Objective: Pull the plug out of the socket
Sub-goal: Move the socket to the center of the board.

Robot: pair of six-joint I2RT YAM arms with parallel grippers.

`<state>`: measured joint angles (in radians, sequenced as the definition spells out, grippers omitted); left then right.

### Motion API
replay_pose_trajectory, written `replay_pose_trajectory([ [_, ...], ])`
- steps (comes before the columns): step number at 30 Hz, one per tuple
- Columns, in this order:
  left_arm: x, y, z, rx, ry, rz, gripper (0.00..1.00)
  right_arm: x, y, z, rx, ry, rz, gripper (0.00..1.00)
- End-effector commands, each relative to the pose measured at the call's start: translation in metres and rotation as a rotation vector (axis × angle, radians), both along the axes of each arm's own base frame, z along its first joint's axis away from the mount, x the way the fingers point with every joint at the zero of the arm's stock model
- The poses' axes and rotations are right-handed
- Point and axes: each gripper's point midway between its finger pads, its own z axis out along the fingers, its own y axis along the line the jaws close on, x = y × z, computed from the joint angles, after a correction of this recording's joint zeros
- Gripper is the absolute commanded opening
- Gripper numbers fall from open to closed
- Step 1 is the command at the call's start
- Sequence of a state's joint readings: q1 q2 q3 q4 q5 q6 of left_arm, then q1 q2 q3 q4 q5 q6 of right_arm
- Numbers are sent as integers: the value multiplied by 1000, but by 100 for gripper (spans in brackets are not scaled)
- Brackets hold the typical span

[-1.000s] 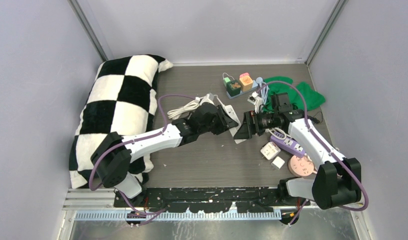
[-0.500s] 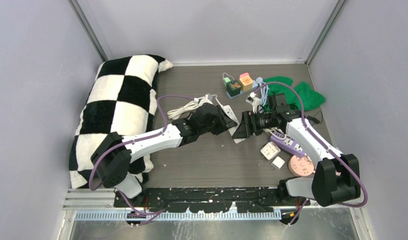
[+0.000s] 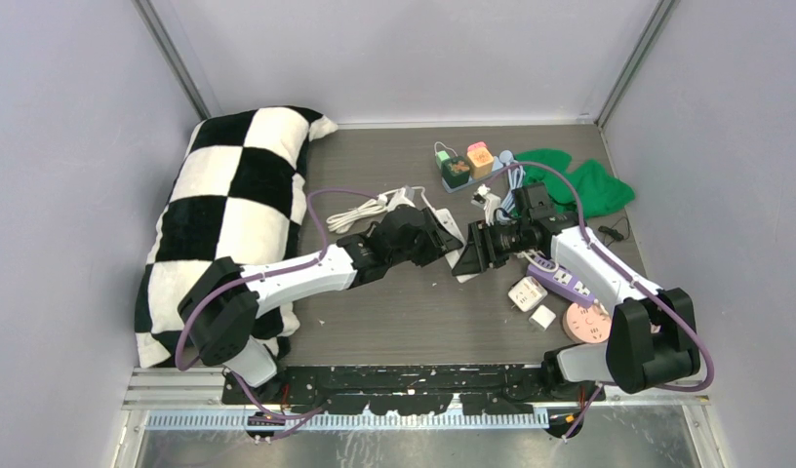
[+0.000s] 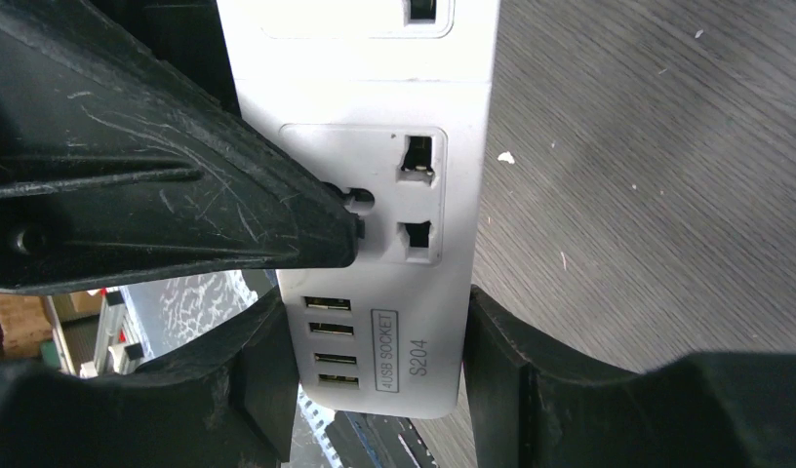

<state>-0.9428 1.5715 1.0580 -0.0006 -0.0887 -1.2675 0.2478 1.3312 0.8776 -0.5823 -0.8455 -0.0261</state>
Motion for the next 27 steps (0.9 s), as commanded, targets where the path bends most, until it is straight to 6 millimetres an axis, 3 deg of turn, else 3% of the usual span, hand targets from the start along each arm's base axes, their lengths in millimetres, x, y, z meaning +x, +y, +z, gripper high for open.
replay_pose_trajectory([
  [1,5,-4,36,-88,-96,5,56,6,0,15,16,-62,36,4],
  [6,5,3,44,-85,-152,-2,99,6,-6,23,56,-70,42,1],
  [19,-6,38,79,-52,-461,-79,100,-4,-43,52,114,-211,90,1],
  [27,-6,78,75,-129,-495,-34,100,-7,-79,86,35,-341,60,1],
])
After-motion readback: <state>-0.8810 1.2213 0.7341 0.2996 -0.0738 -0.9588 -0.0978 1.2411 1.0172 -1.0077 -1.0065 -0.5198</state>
